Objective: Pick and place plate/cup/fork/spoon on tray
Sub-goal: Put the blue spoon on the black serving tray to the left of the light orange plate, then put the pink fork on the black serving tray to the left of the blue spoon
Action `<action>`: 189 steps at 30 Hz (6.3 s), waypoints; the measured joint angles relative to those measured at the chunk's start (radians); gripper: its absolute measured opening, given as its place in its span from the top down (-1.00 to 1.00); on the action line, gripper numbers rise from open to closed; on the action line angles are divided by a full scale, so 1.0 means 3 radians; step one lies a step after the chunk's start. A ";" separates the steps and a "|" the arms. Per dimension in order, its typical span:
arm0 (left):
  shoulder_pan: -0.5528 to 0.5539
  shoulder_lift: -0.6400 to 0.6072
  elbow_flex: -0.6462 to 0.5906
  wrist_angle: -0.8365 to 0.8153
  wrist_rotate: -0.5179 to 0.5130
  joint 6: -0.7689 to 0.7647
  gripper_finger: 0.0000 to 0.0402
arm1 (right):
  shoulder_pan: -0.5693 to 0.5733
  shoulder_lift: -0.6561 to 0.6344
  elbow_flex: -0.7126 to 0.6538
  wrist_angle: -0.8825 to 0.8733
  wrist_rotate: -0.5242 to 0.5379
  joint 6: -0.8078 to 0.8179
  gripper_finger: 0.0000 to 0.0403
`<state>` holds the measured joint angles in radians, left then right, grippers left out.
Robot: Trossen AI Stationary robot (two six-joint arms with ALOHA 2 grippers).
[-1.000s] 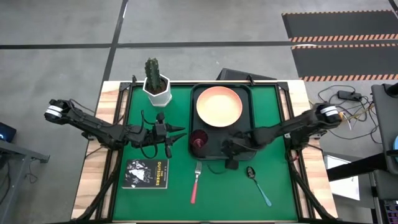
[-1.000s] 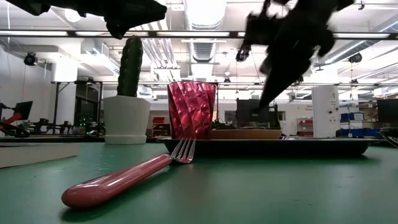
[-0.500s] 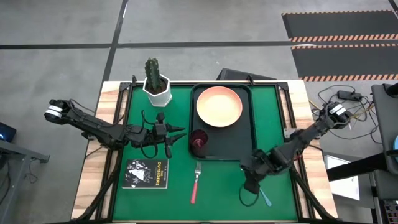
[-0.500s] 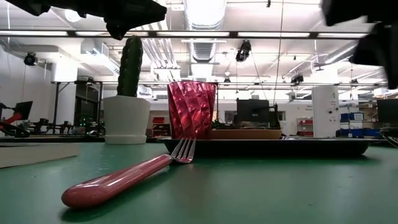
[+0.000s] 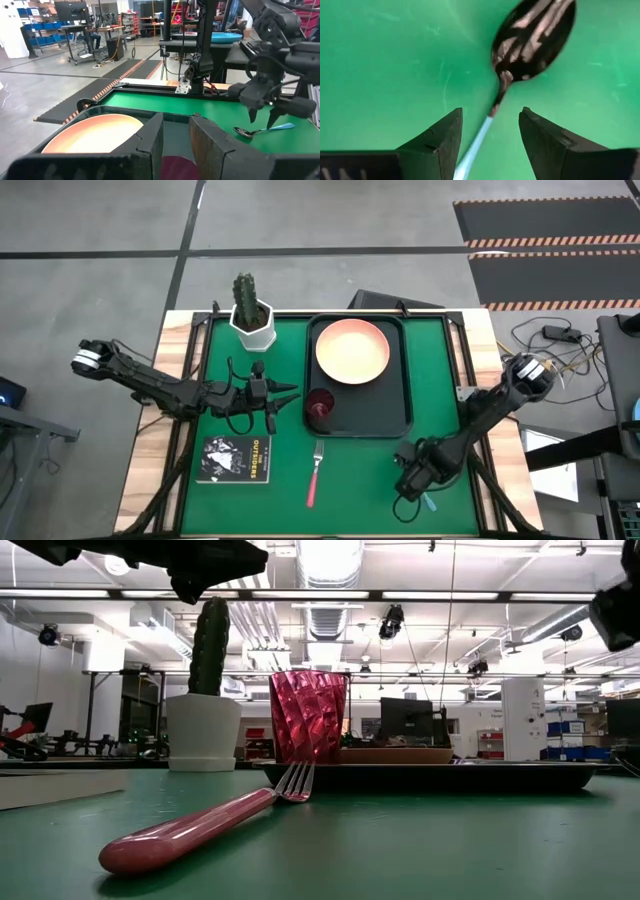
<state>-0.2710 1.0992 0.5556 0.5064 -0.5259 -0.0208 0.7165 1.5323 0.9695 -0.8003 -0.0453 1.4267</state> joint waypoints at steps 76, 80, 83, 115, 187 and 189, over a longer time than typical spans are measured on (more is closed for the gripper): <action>0.0002 0.0001 0.0000 0.0028 -0.0009 0.0003 0.63 | -0.2289 -0.0738 0.0477 -0.0834 -0.0137 -0.4025 0.96; 0.0003 0.0001 0.0000 0.0028 -0.0007 0.0003 0.63 | -0.2291 -0.0737 0.0476 -0.0832 -0.0107 -0.4073 0.96; 0.0003 0.0001 0.0000 0.0028 0.0004 0.0003 0.63 | -0.2321 -0.0737 0.0476 -0.0832 -0.0101 -0.4232 0.96; 0.0005 0.0000 0.0000 0.0029 -0.0019 0.0000 0.63 | -0.2718 -0.0738 0.0333 -0.0347 0.0157 -0.4975 0.96; -0.0499 0.0027 0.0016 -0.0275 -0.0028 -0.0589 0.63 | -0.2738 -0.0624 0.0143 0.0783 0.0302 -0.5447 0.63; -0.0635 -0.0045 0.0056 -0.0428 -0.0028 -0.0794 0.63 | -0.2676 -0.0809 0.0102 0.0805 0.0302 -0.5390 0.65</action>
<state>-0.4616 1.0858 0.5724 0.3779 -0.5343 -0.2589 -0.0863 1.2896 1.0001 -0.5587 0.0452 -0.1903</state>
